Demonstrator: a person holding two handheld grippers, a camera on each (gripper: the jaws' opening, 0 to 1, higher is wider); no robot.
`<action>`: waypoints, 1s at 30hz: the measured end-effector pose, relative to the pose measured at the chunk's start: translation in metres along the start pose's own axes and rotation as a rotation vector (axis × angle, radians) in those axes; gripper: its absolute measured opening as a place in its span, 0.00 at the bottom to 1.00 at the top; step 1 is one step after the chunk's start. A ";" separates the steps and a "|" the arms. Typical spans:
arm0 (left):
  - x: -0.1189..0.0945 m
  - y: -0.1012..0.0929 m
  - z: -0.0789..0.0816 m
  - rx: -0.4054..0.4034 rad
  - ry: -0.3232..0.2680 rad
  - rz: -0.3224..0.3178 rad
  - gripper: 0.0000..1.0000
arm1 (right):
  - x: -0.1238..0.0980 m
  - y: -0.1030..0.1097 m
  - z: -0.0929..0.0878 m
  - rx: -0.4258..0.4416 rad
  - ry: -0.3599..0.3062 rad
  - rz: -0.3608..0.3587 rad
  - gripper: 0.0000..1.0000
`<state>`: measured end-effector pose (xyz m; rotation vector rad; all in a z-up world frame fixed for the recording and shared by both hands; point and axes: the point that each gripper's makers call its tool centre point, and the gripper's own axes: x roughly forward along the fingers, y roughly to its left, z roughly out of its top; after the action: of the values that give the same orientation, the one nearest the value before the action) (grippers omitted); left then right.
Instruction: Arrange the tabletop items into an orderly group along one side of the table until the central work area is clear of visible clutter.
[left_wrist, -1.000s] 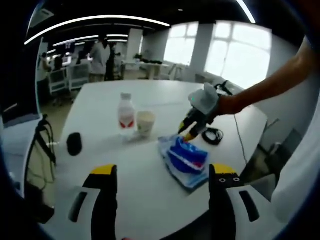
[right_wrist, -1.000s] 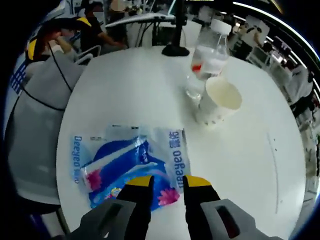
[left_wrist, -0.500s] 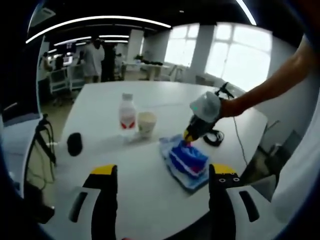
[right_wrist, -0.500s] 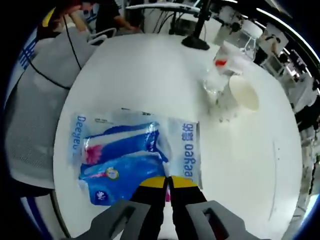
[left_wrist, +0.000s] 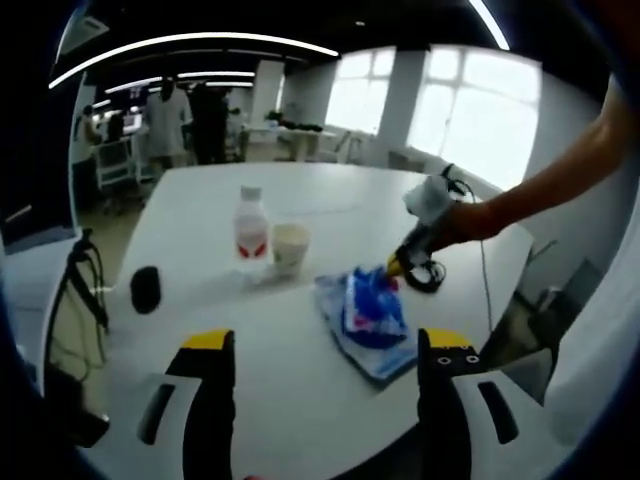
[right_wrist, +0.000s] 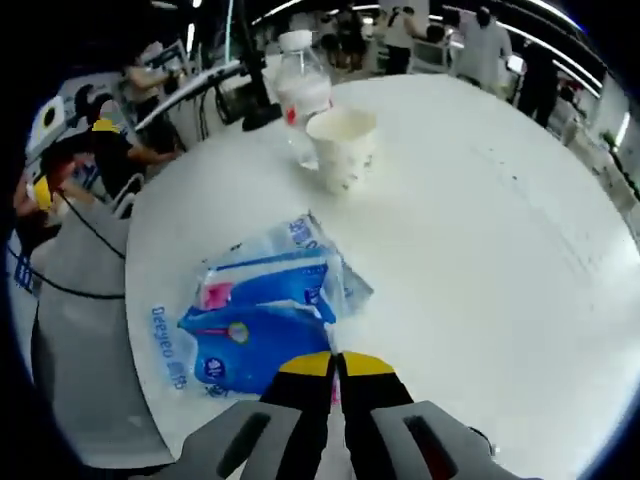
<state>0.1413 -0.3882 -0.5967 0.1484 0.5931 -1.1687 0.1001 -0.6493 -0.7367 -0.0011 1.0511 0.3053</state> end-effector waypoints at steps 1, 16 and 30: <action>0.000 -0.001 0.000 0.001 0.000 -0.002 0.75 | -0.001 0.001 -0.005 0.049 -0.006 0.006 0.00; -0.001 0.001 -0.002 -0.004 0.002 0.002 0.75 | -0.016 0.028 -0.042 0.374 -0.065 -0.033 0.00; -0.001 0.001 -0.002 0.029 0.022 -0.030 0.75 | -0.020 0.063 -0.073 0.396 -0.047 -0.008 0.02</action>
<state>0.1410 -0.3861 -0.5982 0.1783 0.5997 -1.2060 0.0130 -0.6046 -0.7468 0.3554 1.0497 0.0854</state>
